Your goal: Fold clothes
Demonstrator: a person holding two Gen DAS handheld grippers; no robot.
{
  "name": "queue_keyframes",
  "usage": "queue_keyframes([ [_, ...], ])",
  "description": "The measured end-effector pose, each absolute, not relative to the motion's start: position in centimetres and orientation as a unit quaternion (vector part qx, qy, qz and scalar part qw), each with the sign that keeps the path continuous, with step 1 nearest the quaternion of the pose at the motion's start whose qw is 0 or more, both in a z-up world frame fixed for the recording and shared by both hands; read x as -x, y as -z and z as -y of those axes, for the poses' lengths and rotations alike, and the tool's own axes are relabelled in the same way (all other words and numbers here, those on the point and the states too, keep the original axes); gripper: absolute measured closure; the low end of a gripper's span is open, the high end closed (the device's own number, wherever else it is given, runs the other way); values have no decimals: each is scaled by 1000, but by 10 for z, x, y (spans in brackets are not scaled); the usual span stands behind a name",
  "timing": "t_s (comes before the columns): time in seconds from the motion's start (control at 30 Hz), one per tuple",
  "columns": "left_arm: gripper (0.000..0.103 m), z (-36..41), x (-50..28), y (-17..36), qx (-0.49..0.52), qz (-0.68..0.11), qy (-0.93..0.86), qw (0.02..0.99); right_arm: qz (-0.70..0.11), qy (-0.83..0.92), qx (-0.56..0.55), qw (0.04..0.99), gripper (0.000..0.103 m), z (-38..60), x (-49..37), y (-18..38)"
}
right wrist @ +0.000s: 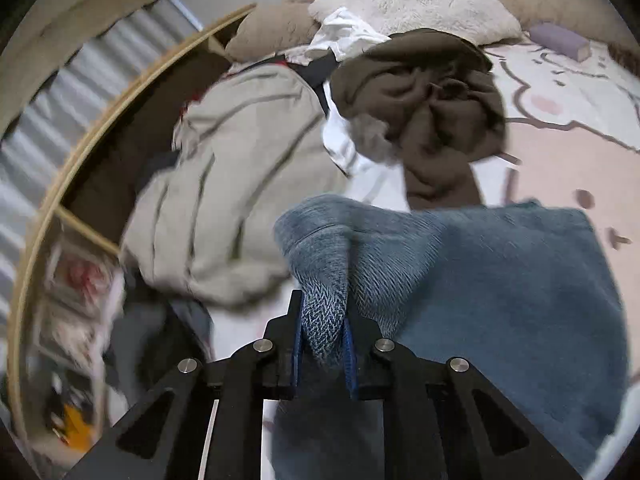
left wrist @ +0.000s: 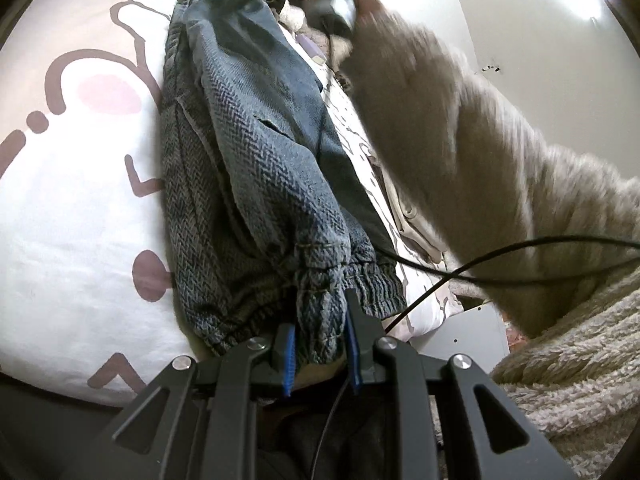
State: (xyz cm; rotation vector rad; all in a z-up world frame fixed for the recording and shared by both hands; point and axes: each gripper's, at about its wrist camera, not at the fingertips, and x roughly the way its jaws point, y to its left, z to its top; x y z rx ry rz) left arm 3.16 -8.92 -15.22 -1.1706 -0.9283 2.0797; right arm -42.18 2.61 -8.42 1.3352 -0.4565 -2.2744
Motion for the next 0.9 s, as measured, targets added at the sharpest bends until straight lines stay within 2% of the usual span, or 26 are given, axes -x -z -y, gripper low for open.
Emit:
queue_keyframes([
  [0.13, 81, 89, -33, 151, 443, 343, -779, 281, 135, 826, -517, 179, 83, 18, 445, 100],
  [0.17, 81, 89, -34, 150, 443, 345, -779, 280, 110, 836, -511, 167, 75, 28, 445, 101],
  [0.2, 81, 90, -34, 150, 443, 346, -778, 279, 93, 847, -497, 163, 66, 32, 441, 96],
  [0.23, 81, 92, -34, 150, 443, 348, -778, 278, 78, 860, -477, 163, 33, 35, 434, 87],
  [0.27, 81, 93, -33, 150, 443, 349, -778, 276, 67, 871, -460, 163, 14, 36, 427, 78],
  [0.47, 81, 96, -31, 146, 446, 347, -781, 266, 2, 871, -436, 225, 14, -8, 352, 12],
  [0.6, 80, 93, -31, 139, 444, 330, -793, 255, -113, 875, -394, 258, 14, -42, 258, -21],
  [0.7, 80, 86, -35, 128, 440, 303, -810, 243, -206, 873, -363, 254, 18, -67, 170, -25],
  [0.73, 78, 85, -35, 121, 438, 292, -817, 238, -226, 869, -357, 258, 28, -74, 145, -22],
  [0.77, 77, 84, -37, 114, 434, 281, -823, 233, -233, 861, -362, 270, 31, -79, 123, -12],
  [0.9, 74, 86, -54, 93, 414, 238, -854, 206, -248, 827, -400, 306, 31, -91, 50, 40],
])
